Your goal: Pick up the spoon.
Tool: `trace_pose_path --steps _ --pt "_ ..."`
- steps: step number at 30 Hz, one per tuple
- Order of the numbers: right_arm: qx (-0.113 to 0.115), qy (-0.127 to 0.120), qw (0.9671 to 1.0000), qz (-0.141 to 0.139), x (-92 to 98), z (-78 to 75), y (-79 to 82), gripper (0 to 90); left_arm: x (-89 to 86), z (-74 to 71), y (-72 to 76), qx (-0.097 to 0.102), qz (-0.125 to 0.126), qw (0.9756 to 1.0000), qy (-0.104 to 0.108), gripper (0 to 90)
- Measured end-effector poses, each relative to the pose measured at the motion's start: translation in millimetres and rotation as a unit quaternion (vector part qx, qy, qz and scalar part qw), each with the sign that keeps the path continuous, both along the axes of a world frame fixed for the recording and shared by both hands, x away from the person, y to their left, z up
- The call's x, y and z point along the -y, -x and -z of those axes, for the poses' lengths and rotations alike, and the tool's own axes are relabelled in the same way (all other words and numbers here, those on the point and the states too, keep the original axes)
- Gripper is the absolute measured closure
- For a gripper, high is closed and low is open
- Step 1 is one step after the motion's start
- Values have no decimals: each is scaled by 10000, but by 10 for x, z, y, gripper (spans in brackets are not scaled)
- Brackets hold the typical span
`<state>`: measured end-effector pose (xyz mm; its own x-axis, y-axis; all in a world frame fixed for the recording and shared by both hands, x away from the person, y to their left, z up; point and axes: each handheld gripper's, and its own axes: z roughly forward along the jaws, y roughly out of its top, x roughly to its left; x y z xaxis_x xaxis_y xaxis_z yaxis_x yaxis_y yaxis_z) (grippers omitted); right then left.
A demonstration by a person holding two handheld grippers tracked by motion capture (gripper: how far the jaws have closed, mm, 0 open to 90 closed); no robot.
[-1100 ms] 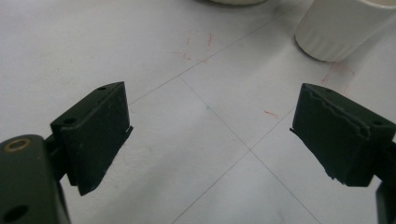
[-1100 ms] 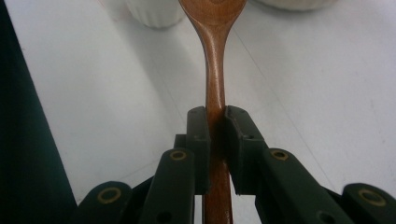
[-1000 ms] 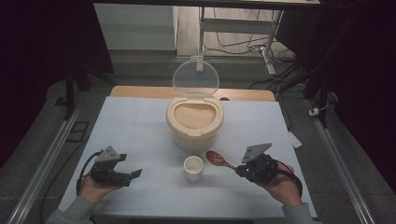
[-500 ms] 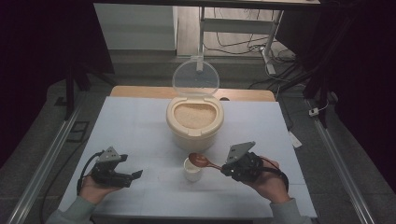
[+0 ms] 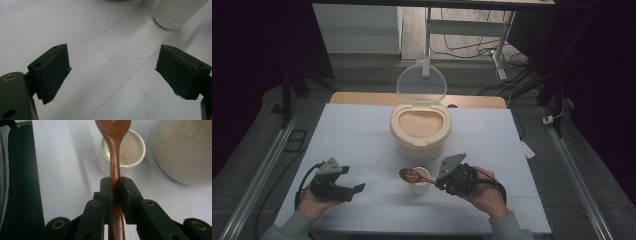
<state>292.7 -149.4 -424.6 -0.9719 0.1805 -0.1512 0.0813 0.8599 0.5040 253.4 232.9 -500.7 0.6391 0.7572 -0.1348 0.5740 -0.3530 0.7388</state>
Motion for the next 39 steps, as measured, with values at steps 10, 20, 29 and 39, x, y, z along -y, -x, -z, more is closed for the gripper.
trace_pose_path --steps 10,20,29,39 --pt "84 -79 9999 -123 -66 -20 43 803 10 9 20 -24 68 10000 -36 121" --pt "116 -73 9997 -208 -111 -15 57 803 31 -26 40 -10 217 9998 0 126" --pt "101 -158 9993 -319 -156 -1 72 803 91 -191 83 95 483 9987 89 132" --pt "169 -117 9989 -430 -238 5 106 803 326 -482 184 306 1091 9935 61 140"
